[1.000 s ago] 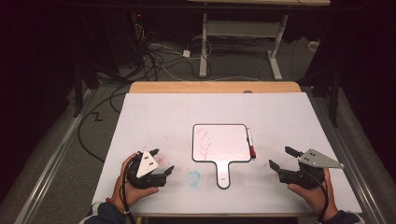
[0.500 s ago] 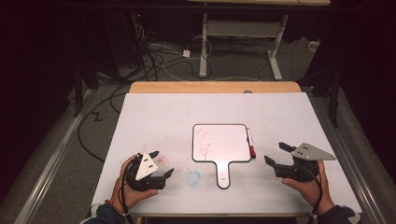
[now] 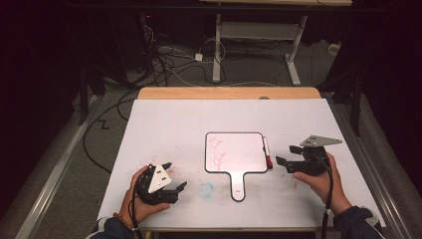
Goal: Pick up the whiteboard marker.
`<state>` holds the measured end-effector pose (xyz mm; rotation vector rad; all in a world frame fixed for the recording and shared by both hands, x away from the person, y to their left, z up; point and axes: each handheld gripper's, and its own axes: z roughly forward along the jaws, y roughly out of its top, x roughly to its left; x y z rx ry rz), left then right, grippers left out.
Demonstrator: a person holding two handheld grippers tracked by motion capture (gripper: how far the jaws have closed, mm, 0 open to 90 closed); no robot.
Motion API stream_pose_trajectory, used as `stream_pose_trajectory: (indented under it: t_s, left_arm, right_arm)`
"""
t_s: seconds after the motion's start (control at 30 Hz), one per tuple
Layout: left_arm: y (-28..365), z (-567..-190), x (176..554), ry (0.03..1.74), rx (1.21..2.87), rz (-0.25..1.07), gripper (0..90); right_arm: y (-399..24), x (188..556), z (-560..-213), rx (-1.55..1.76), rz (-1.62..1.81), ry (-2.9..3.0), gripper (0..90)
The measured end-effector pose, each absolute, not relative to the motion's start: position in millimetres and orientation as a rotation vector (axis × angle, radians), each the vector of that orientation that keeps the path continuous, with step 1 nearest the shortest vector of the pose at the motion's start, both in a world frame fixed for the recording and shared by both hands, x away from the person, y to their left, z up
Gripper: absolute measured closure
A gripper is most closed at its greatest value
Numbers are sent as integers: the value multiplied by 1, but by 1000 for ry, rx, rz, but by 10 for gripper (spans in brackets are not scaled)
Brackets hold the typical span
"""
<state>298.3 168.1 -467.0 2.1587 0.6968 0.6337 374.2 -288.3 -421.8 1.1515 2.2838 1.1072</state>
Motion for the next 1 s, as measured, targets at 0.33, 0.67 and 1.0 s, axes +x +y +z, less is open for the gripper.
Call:
stream_pose_trajectory:
  t_s: [0.33,0.67,1.0]
  left_arm:
    - [164,-468,298,678,2182,641,215]
    - [164,-466,293,666,2192,659,215]
    - [164,-470,294,671,2208,627,215]
  right_arm:
    - [-277,428,-427,1350,1068,2372,374]
    - [-249,469,-445,1461,902,2486,470]
    - [-247,482,-452,1516,887,2495,721]
